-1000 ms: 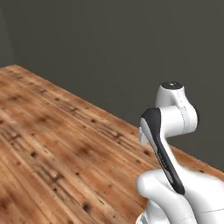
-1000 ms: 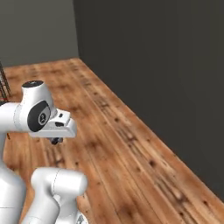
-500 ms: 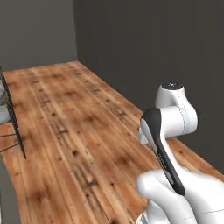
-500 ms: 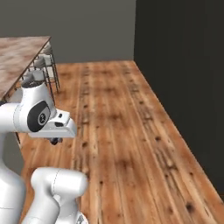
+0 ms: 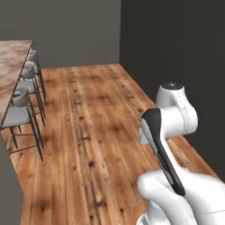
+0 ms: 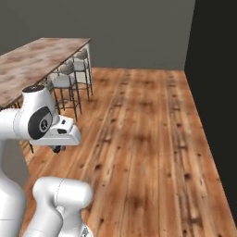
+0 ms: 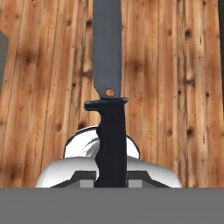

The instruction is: Retrieve the butter from the fridge and place it on a plate on the dining table. Then retrieve the butter knife by the fridge and place it near the plate.

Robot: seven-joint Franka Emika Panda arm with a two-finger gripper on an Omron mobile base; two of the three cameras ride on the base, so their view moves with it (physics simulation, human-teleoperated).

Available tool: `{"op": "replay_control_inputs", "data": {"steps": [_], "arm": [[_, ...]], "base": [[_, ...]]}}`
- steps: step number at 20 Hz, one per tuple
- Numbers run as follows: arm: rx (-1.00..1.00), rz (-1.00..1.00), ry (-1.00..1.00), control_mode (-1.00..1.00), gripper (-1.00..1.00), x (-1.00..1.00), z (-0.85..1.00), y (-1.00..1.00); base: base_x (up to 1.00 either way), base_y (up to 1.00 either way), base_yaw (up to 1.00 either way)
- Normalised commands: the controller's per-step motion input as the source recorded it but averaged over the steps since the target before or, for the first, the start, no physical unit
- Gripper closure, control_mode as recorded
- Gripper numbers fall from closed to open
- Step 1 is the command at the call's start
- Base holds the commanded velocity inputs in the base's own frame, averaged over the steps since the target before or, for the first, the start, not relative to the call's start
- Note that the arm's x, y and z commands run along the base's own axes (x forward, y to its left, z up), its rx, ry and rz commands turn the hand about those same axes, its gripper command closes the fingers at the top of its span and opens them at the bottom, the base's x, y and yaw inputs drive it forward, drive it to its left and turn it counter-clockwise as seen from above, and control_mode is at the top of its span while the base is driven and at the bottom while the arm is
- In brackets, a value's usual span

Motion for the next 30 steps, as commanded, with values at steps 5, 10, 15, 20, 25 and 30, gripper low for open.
{"op": "replay_control_inputs", "data": {"steps": [5, 10, 15, 20, 25, 30], "arm": [[0.0, 0.0, 0.0, 1.0, 1.0, 0.0, 0.0, 0.0], [0.0, 0.0, 0.0, 1.0, 1.0, 0.0, 0.0, 0.0], [0.0, 0.0, 0.0, 1.0, 1.0, 0.0, 0.0, 0.0], [0.0, 0.0, 0.0, 1.0, 1.0, 0.0, 0.0, 0.0], [0.0, 0.0, 0.0, 1.0, 1.0, 0.0, 0.0, 0.0], [0.0, 0.0, 0.0, 1.0, 1.0, 0.0, 0.0, 0.0]], "base": [[1.0, -0.54, 0.27], [1.0, -0.39, 0.03], [1.0, -0.3, 0.0], [1.0, -0.13, 0.0], [1.0, -0.05, 0.0], [1.0, -0.08, 0.0]]}}
